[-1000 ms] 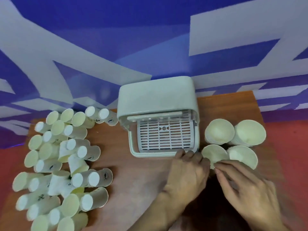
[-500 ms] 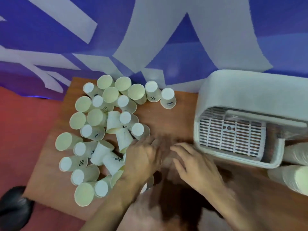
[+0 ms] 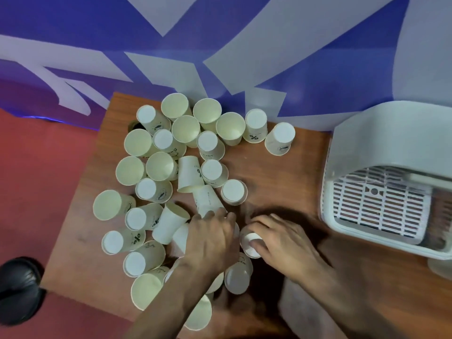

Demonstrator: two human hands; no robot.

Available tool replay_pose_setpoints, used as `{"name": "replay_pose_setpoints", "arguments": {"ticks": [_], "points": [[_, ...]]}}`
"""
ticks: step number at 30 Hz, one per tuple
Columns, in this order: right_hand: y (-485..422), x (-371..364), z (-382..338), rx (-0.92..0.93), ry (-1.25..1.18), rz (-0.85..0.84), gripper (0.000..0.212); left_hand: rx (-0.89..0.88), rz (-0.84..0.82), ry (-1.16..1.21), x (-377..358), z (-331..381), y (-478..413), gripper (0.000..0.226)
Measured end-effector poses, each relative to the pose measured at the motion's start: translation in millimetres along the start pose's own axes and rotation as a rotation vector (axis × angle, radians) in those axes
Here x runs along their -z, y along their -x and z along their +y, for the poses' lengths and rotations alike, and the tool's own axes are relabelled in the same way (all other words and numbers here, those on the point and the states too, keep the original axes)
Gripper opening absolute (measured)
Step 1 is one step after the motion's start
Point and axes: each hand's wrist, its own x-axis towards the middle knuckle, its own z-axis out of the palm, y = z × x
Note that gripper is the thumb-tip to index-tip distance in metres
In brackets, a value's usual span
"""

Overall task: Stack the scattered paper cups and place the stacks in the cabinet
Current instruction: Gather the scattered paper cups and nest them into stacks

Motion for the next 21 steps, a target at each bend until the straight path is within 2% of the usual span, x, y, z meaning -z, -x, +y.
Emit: {"name": "replay_pose_setpoints", "arguments": {"ticks": [4, 7, 10, 15, 18, 21], "points": [[-2.5, 2.0, 4.2, -0.08, 0.003, 0.052, 0.016, -0.028, -0.05, 0.01, -3.7, 2.1, 0.8, 0.029], [-5.3, 2.8, 1.3, -0.138, -0.033, 0.044, 0.003, -0.011, 0.022, 0.028, -9.4, 5.2, -2.9, 0.032], [-6.0, 6.6, 2.9, -0.179, -0.041, 0.135, 0.018, 0.048, 0.077, 0.059, -7.1, 5.5, -9.6, 0.031], [1.9, 20.1, 26.3, -0.276, -0.007, 0.301, 0.009, 0.068, 0.182, 0.124, 4.2, 10.2, -18.4, 0.032], [10.9, 24.2, 36.9, -0.296, 0.01, 0.487, 0.015, 0.05, 0.244, 0.141, 10.0, 22.1, -20.3, 0.034], [19.6, 20.6, 44.6, -0.308, 0.017, 0.537, 0.019, 0.015, 0.302, 0.152, 7.0, 36.2, -21.9, 0.035]]}}
